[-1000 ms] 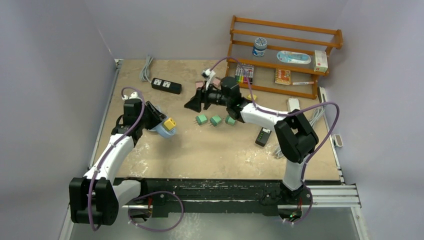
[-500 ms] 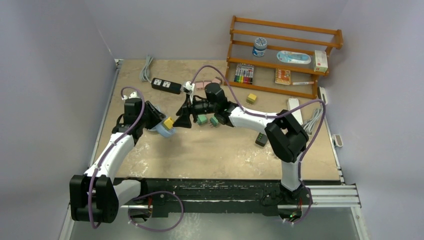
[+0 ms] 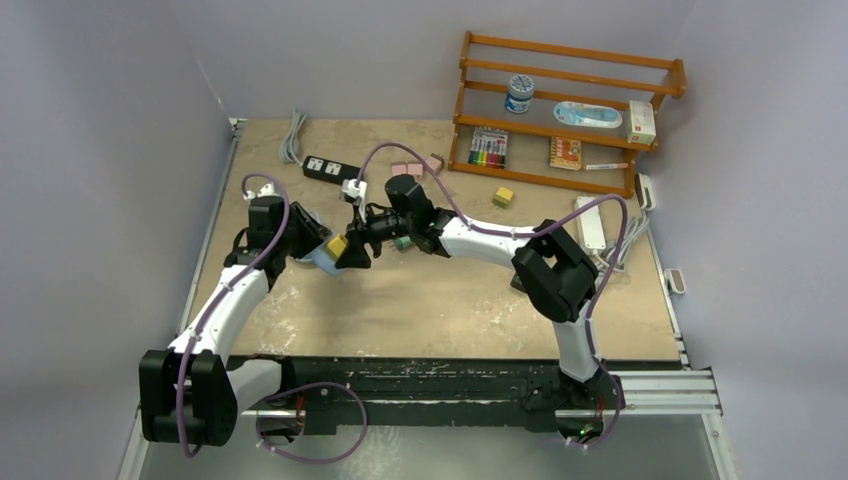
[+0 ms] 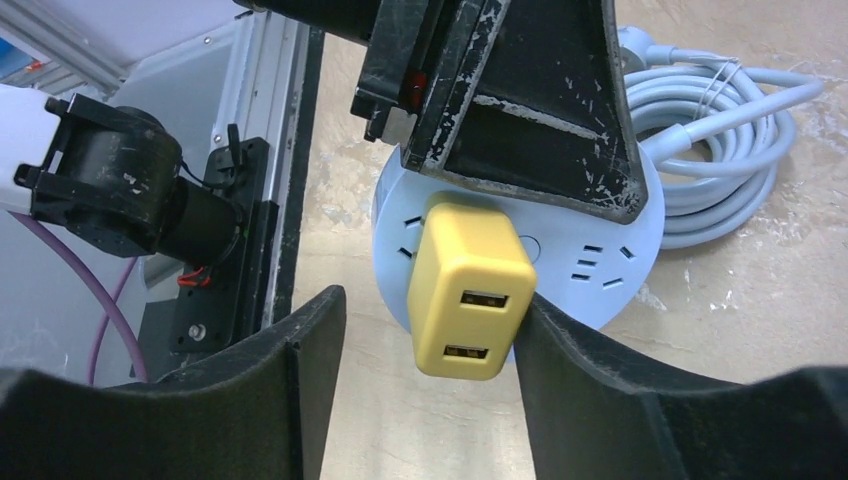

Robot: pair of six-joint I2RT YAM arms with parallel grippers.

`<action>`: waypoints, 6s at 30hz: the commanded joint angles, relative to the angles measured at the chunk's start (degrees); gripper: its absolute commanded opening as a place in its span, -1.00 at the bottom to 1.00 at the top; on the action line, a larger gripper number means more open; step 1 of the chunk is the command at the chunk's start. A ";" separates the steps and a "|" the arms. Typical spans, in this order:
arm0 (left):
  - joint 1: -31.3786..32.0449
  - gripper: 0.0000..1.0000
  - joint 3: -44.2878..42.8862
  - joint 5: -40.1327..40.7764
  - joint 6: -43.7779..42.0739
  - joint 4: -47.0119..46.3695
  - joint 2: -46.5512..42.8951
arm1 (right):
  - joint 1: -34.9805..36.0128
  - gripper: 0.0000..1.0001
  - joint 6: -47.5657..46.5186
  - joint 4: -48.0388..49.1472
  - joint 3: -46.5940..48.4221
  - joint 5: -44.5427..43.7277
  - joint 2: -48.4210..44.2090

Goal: Pull the plug off the socket

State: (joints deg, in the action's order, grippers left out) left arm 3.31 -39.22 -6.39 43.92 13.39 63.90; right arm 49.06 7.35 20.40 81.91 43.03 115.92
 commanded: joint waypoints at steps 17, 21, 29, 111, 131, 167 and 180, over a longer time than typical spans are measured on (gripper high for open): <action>0.03 -1.00 -2.18 -0.62 -1.01 -4.10 -1.07 | -0.11 -1.00 1.53 5.94 0.21 1.71 -2.22; 0.03 -1.00 -2.38 -0.04 -2.19 -3.16 -1.77 | -3.71 -1.00 15.30 24.98 -6.82 9.73 -5.77; 0.03 -1.00 -3.49 3.30 -4.96 -0.04 -2.12 | -6.08 -1.00 30.05 39.32 -6.29 23.93 -4.93; -0.06 0.27 -11.04 20.82 -14.29 10.70 0.25 | -22.30 0.50 3.40 -7.46 -2.01 -54.17 -14.37; -0.06 0.20 -10.17 17.85 -15.69 10.60 -0.35 | -17.37 0.39 -8.18 -27.91 52.55 -60.15 28.52; -0.15 0.12 -10.69 17.98 -15.98 10.06 2.39 | -25.68 -0.32 1.25 -15.90 43.84 -43.62 31.90; -0.15 0.12 -10.50 17.58 -16.19 10.50 1.88 | -25.72 -0.22 5.85 -9.85 34.00 -45.13 23.54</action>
State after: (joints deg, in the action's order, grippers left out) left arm 3.60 -49.69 11.14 28.86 25.85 66.32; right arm 23.97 11.14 6.87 116.07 -0.51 144.90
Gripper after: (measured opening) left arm 0.562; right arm 0.363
